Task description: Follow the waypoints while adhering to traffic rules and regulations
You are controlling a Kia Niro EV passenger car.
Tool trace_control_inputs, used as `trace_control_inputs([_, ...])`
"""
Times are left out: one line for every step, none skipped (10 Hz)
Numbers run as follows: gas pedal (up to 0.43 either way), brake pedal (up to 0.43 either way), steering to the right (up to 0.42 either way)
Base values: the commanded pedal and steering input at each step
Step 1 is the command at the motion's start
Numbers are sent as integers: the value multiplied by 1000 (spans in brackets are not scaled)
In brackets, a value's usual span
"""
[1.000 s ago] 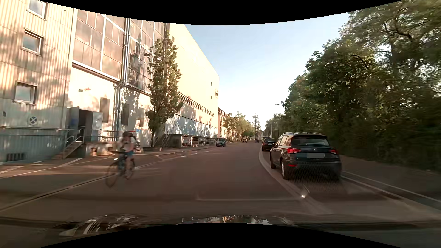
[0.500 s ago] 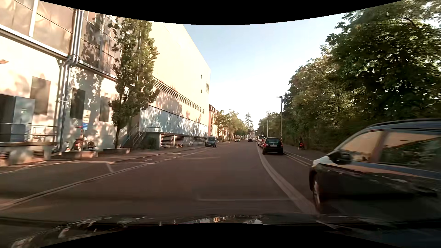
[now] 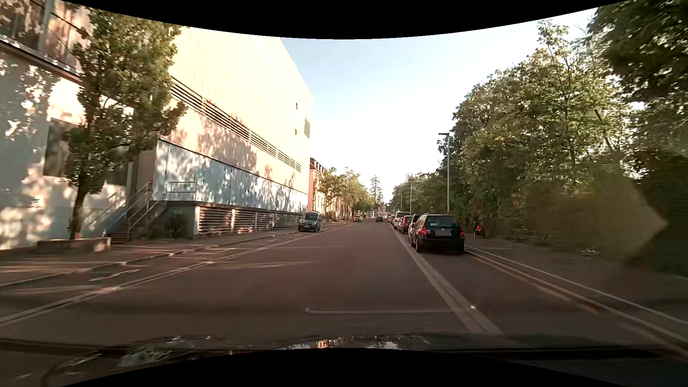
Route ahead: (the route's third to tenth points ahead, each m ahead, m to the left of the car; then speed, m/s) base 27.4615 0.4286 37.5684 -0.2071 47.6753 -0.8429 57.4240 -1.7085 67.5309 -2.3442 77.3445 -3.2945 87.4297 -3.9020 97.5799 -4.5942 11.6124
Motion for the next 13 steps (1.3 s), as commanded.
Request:
trace_control_inputs([150,0,34])
trace_control_inputs([150,0,33])
trace_control_inputs([138,0,31])
trace_control_inputs([138,0,29])
trace_control_inputs([138,0,27])
trace_control_inputs([138,0,26])
trace_control_inputs([138,0,24])
trace_control_inputs([138,0,24])
trace_control_inputs([138,0,24])
trace_control_inputs([138,0,23])
trace_control_inputs([138,0,23])
trace_control_inputs([138,0,23])
trace_control_inputs([138,0,22])
